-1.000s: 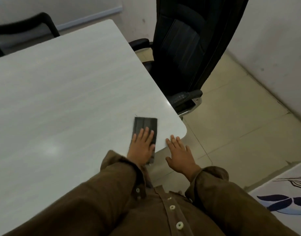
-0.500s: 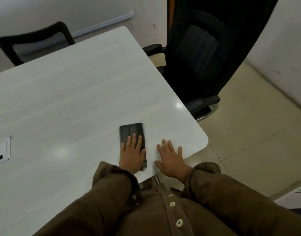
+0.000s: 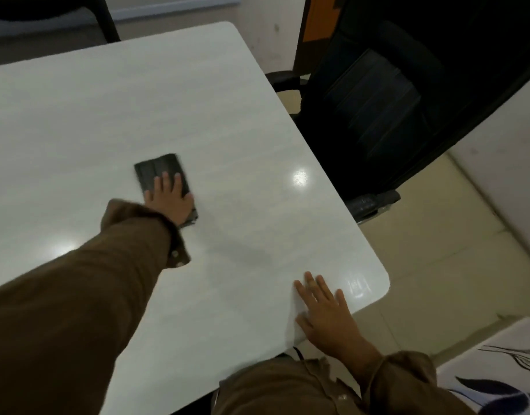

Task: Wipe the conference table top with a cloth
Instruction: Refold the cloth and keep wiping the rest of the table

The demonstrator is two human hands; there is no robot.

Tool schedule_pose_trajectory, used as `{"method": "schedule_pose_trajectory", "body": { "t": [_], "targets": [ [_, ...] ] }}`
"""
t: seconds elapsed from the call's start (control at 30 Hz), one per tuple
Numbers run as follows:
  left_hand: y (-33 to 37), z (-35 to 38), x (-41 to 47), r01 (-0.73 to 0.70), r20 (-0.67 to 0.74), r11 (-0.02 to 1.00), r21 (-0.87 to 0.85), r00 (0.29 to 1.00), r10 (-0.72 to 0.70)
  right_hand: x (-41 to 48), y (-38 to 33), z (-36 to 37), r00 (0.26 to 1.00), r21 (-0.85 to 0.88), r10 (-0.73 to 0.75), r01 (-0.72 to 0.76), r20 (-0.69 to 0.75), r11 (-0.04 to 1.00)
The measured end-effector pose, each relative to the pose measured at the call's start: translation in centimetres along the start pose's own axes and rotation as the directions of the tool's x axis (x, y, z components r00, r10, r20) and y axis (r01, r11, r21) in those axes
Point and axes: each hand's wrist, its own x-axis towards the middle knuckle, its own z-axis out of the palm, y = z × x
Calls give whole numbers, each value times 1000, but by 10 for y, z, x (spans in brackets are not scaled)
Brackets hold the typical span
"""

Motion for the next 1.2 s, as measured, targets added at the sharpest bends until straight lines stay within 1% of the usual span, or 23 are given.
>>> {"method": "schedule_pose_trajectory", "body": {
  "t": [0.03,0.1,0.23,0.3,0.33,0.37,0.4,0.43,0.47,0.53,0.6,0.63,0.67,0.7,0.77,0.83,0.87,0.93,1.03,1.1,1.13,1.17,1.2],
  "targets": [
    [18,-4,6,-23,9,999,29,1000,23,1,1,-2,1000,28,5,-5,-2,1000],
    [53,2,-2,-154,20,985,76,988,153,-1,2,-4,1000,66,-2,1,5,998],
    [99,54,-84,-333,26,940,77,943,332,-11,9,1,999,33,-54,54,-4,998],
    [100,86,-153,-448,-12,891,77,893,450,-20,16,2,996,23,-84,84,-8,996],
    [90,100,-182,-525,-31,848,72,849,528,-22,19,4,996,24,-91,92,-8,996],
    [74,112,-208,-574,-24,816,69,817,577,-24,22,5,995,25,-104,104,-6,994],
    [54,121,-233,-582,0,810,67,812,584,-30,24,8,992,22,-127,128,-14,992],
    [36,125,-250,-544,14,836,66,839,545,-35,28,11,990,17,-142,143,-22,990],
    [23,124,-262,-456,-18,888,58,889,458,-40,31,13,987,5,-156,157,-29,988],
    [19,118,-271,-160,-71,987,-12,985,159,-45,32,16,984,-27,-176,176,-36,984],
    [41,113,-261,104,-54,991,-79,993,-108,-44,29,18,985,-42,-159,156,-65,987],
    [56,110,-263,160,-38,984,-83,986,-163,-46,25,20,986,-45,-152,149,-68,988],
    [70,109,-264,152,-11,984,-95,988,-154,-46,21,21,989,-33,-132,130,-65,991],
    [80,110,-271,87,17,992,-94,996,-86,-47,16,22,992,-24,-107,106,-62,994],
    [80,124,-303,-104,19,994,-31,994,104,-49,3,25,994,-12,-69,68,-84,998],
    [56,141,-336,-278,-7,959,59,960,279,-50,-12,28,995,-16,-41,40,-92,999],
    [38,140,-346,-321,27,944,83,947,319,-50,-19,29,995,-27,-43,41,-95,999],
    [-5,142,-345,-305,52,945,120,952,301,-47,-33,34,993,-25,-66,64,-95,998],
    [-33,126,-312,-173,-27,979,104,984,177,-42,-56,39,990,-33,-85,82,-113,996],
    [-25,116,-284,-24,-49,1000,-17,999,23,-35,-80,47,984,21,15,-12,-178,1000],
    [-16,115,-274,6,-65,999,-36,998,-8,-31,-91,52,969,72,81,-66,-234,995],
    [-9,117,-267,-36,-80,999,-22,996,34,-27,-100,59,944,128,153,-120,-291,985],
    [-6,119,-264,-138,-99,990,-3,986,137,-22,-109,65,911,190,221,-162,-348,968]
  ]
}}
